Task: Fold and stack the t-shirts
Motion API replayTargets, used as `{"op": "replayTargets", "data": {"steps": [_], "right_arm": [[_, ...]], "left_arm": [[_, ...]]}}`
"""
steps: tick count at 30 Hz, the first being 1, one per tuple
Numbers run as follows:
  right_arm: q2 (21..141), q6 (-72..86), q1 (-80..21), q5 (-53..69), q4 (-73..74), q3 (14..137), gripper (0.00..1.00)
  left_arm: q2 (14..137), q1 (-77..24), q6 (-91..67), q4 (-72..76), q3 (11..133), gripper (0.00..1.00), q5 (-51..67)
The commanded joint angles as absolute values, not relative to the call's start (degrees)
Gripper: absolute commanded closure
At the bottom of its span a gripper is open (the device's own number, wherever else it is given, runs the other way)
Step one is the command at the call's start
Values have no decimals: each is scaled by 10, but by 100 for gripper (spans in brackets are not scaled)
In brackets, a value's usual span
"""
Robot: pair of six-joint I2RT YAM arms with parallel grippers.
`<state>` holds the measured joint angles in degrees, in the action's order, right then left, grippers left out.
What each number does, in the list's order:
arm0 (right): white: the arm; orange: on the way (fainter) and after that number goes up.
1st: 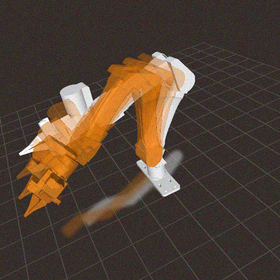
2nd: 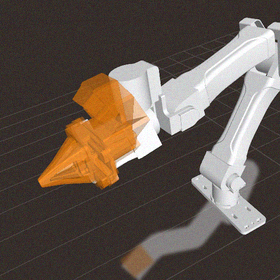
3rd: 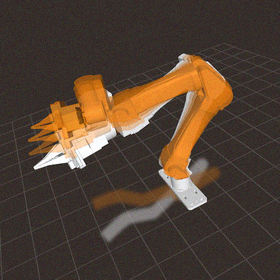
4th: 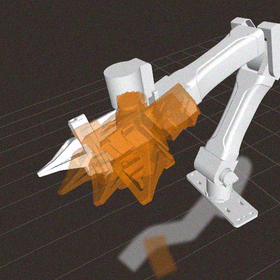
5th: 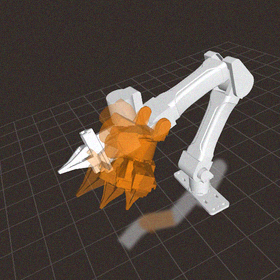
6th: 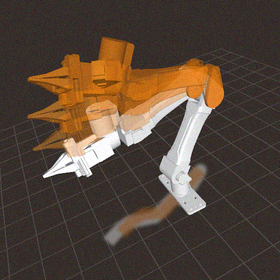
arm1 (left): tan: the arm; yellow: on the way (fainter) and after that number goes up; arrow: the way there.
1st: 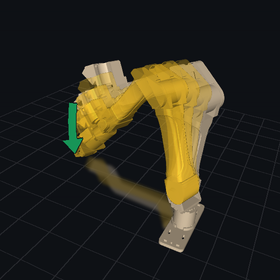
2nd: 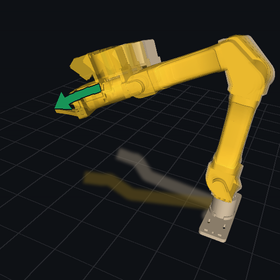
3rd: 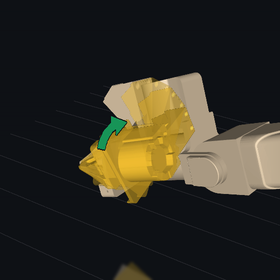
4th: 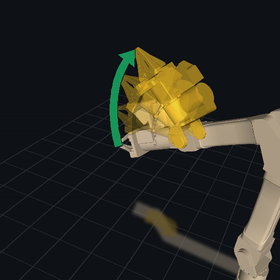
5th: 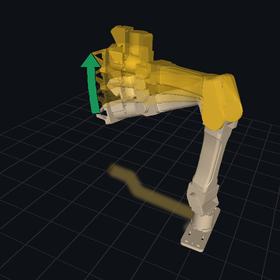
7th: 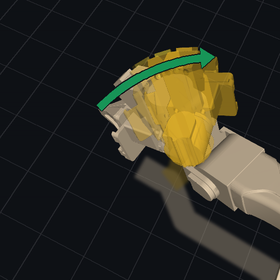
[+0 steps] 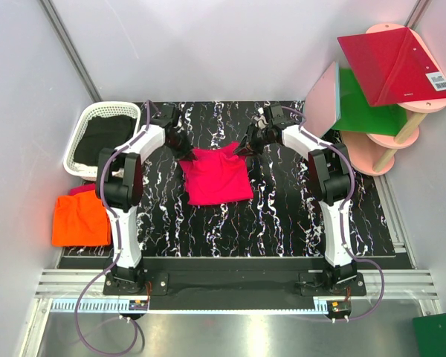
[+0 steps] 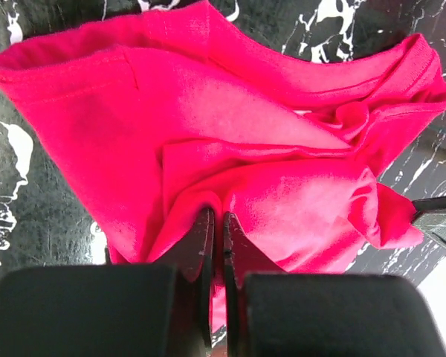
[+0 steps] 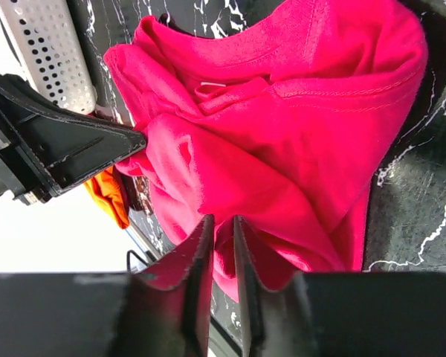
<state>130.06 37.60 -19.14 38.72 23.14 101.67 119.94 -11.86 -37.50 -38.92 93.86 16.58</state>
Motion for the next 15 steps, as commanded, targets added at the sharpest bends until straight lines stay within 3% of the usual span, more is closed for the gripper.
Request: {"op": "replayTargets", "data": {"steps": [1,9,15], "right_arm": [[1286,376,-197,401,222,1040,80],[1242,365,-197,352,197,1016,99],[1213,366,-197,299,159,995,100]], "left_arm": [[1189,-110,-374,-376,969,100,178],[1166,-85,-373,-367,970,100,165],[1181,-72,-374,-366,999,100,168]]}}
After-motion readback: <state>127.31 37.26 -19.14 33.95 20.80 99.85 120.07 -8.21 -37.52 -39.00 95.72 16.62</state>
